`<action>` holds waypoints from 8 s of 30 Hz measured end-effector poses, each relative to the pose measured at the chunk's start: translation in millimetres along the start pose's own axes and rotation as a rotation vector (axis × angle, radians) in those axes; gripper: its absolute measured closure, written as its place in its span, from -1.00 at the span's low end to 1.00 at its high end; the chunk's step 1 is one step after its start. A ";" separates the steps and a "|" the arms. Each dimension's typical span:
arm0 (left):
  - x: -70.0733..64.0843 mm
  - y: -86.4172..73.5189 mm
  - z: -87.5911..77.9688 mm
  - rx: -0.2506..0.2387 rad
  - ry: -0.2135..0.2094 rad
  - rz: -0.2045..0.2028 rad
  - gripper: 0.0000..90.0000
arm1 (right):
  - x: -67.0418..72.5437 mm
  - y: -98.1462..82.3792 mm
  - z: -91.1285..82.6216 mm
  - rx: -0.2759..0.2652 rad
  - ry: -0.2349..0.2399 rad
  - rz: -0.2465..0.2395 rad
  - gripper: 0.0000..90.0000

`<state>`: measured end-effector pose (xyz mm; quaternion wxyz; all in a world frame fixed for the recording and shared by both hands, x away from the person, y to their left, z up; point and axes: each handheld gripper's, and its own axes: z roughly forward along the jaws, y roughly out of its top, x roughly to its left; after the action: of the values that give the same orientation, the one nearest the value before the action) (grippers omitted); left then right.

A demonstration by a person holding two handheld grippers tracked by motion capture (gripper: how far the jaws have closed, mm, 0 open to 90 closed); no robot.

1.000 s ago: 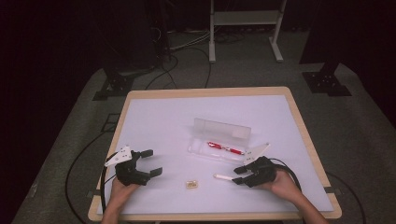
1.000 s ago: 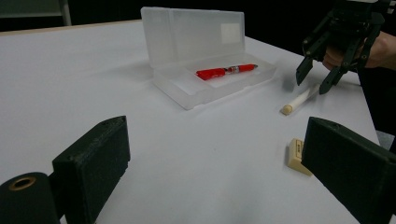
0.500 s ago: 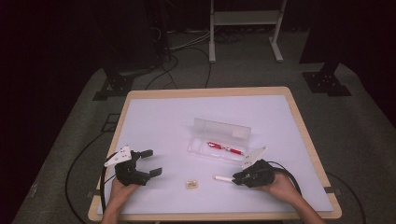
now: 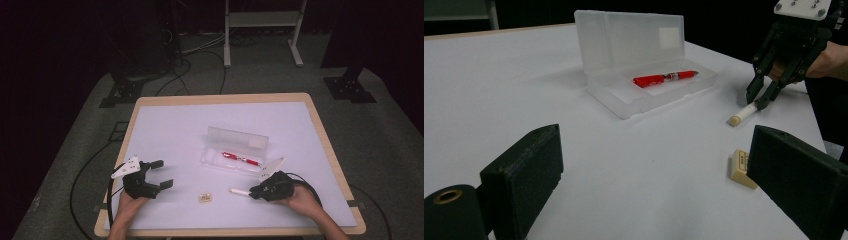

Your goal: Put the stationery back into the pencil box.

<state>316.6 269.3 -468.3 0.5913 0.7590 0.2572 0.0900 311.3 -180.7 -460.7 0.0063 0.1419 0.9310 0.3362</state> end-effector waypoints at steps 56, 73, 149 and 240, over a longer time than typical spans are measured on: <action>-0.2 -0.2 0.0 -0.001 0.002 -0.006 -0.84 | -45.4 56.5 -32.4 -0.062 -0.046 0.058 0.74; -0.4 -0.1 0.0 0.000 0.001 -0.003 -0.83 | -52.9 69.9 -34.5 -0.044 -0.055 0.029 0.74; -0.6 -0.1 -0.6 -0.001 -0.003 -0.007 -0.84 | -89.3 62.0 21.7 0.022 -0.040 0.075 0.74; -0.7 -0.2 -0.2 -0.005 -0.004 -0.009 -0.84 | -45.6 67.7 -1.9 -0.107 -0.006 0.077 -0.15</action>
<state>315.9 269.1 -468.2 0.5941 0.7566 0.2590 0.0864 372.4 -144.4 -420.5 0.0039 0.1779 0.9057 0.3849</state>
